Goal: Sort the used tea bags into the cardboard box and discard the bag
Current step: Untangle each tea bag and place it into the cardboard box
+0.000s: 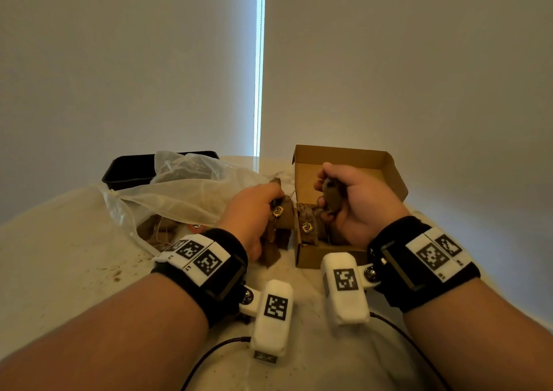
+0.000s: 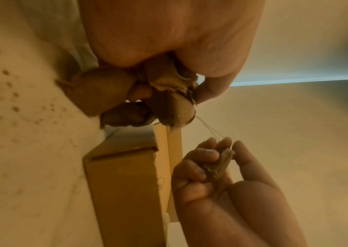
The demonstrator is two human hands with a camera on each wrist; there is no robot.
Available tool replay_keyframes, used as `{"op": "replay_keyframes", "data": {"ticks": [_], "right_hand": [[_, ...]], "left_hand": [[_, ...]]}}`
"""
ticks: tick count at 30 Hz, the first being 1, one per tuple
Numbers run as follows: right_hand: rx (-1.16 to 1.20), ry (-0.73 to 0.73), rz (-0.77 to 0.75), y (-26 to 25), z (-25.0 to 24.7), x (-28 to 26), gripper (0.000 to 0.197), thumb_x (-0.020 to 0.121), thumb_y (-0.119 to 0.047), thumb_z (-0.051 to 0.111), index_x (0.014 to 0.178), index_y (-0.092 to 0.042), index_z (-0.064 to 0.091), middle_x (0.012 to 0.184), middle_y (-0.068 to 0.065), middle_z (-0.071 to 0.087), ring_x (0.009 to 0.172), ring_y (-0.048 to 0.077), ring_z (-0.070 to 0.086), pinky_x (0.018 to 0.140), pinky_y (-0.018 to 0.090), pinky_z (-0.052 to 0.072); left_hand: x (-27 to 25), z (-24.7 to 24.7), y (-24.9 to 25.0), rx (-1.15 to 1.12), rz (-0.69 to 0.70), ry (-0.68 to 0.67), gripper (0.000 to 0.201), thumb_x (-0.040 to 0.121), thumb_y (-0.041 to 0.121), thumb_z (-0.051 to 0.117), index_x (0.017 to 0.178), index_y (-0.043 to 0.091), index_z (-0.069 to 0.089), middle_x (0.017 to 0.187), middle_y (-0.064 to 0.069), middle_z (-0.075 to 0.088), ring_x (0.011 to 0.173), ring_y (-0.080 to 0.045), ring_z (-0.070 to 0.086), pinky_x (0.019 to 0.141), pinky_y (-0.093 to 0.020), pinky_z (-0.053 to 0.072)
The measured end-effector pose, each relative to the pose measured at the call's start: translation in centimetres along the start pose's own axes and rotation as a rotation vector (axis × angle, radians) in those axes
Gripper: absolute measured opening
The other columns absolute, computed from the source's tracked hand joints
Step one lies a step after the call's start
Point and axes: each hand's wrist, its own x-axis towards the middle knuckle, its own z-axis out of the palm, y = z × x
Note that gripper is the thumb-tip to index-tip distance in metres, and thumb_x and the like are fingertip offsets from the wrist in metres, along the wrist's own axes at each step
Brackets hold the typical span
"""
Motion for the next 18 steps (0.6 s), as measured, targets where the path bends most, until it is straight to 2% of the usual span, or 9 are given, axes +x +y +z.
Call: {"op": "replay_keyframes", "data": {"ticks": [2,5,10,14,16,18], "right_hand": [[0.001,-0.012,-0.011,0.0,0.0,0.1,0.017,0.096,-0.032,0.06,0.097,-0.016,0.065,0.092,0.006,0.062,0.062,0.015,0.055,0.044,0.024,0.044],[0.014,-0.037,-0.025,0.2,0.2,0.2,0.02,0.096,-0.031,0.06,0.103,-0.013,0.065,0.083,0.004,0.056,0.057,0.013,0.051,0.045,0.024,0.042],[0.153,-0.06,-0.081,0.0,0.3,0.1,0.024,0.094,-0.029,0.06,0.108,-0.01,0.055,0.071,0.002,0.048,0.052,0.012,0.046,0.044,0.024,0.037],[0.249,-0.055,-0.137,-0.6,0.0,0.0,0.03,0.091,-0.027,0.062,0.113,-0.007,0.054,0.074,0.004,0.047,0.051,0.012,0.046,0.044,0.024,0.036],[0.256,-0.055,-0.161,-0.8,-0.1,0.0,0.033,0.09,-0.028,0.062,0.115,-0.007,0.054,0.075,0.004,0.047,0.05,0.013,0.046,0.044,0.024,0.035],[0.256,-0.044,-0.17,-0.8,-0.3,0.1,0.031,0.091,-0.026,0.062,0.114,-0.007,0.054,0.075,0.004,0.047,0.05,0.013,0.045,0.044,0.024,0.034]], "left_hand": [[0.0,0.1,-0.2,0.058,0.019,-0.015,0.011,0.089,0.021,0.058,0.094,0.011,0.057,0.085,-0.016,0.06,0.069,-0.03,0.063,0.065,-0.045,0.054],[-0.1,0.0,-0.4,0.098,0.028,-0.022,0.013,0.09,0.021,0.057,0.098,0.012,0.056,0.082,-0.013,0.062,0.064,-0.029,0.064,0.059,-0.039,0.056],[0.1,-0.2,-0.6,0.136,0.075,-0.001,0.02,0.088,0.024,0.059,0.102,0.011,0.06,0.088,-0.014,0.066,0.079,-0.032,0.069,0.08,-0.055,0.058],[0.2,-0.2,-0.8,0.114,0.099,0.03,0.023,0.088,0.02,0.061,0.107,0.007,0.061,0.087,-0.014,0.069,0.076,-0.031,0.071,0.078,-0.055,0.059],[0.2,-0.3,-0.9,0.112,0.098,0.021,0.023,0.09,0.02,0.061,0.109,0.007,0.061,0.087,-0.013,0.07,0.071,-0.026,0.07,0.069,-0.046,0.062],[0.1,-0.4,-0.9,0.123,0.098,-0.001,0.019,0.094,0.02,0.058,0.11,0.01,0.06,0.088,-0.013,0.069,0.068,-0.021,0.069,0.059,-0.034,0.057]]}}
